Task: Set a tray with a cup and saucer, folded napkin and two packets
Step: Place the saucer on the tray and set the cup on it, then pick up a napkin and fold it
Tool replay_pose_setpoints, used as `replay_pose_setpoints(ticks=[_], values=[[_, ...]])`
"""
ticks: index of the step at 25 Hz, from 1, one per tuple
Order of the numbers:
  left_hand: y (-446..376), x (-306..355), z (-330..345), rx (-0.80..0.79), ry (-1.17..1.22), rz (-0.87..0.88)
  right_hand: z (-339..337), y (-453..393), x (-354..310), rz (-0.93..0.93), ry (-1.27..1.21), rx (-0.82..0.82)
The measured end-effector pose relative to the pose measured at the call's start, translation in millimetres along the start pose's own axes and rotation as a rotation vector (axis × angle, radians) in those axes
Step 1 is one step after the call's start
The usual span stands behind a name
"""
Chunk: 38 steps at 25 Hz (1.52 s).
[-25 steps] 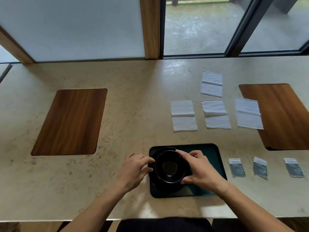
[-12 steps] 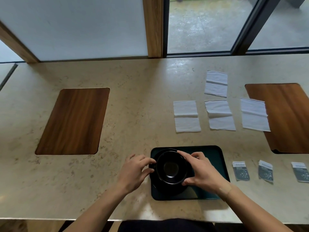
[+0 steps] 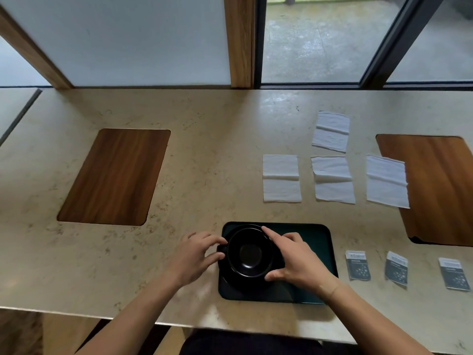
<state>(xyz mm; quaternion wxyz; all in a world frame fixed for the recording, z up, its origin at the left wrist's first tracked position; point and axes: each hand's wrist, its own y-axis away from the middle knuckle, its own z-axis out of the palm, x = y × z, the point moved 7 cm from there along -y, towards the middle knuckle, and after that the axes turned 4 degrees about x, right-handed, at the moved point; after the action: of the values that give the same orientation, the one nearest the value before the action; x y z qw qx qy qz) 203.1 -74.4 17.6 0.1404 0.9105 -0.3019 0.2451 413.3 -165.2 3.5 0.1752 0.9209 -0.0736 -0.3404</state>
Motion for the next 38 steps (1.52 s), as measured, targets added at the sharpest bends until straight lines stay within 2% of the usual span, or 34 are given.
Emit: replay_pose_setpoints(ticks=[8, 16, 20, 26, 33, 38], values=[[-12.7, -6.8, -19.0, -0.05, 0.108, -0.018, -31.6, -7.5, 10.1, -0.078, 0.096, 0.106], [-87.1, -0.4, -13.6, -0.069, 0.117, 0.085, -63.4, -36.5, 20.8, 0.013, 0.201, 0.3], [-124.8, 2.7, -7.4, -0.036, 0.082, 0.174, -70.7, -52.4, 26.1, 0.055, 0.204, 0.378], [-180.6, 14.2, 1.7, 0.035, -0.022, 0.205, -94.5, -92.5, 52.7, 0.129, 0.306, 0.436], [-234.1, 27.4, 32.5, 0.094, -0.112, 0.133, -107.2, -145.7, 78.1, 0.099, 0.331, 0.422], [-252.3, 28.3, 46.4, 0.119, -0.155, 0.122, -113.0, -164.4, 87.9, 0.079, 0.383, 0.517]])
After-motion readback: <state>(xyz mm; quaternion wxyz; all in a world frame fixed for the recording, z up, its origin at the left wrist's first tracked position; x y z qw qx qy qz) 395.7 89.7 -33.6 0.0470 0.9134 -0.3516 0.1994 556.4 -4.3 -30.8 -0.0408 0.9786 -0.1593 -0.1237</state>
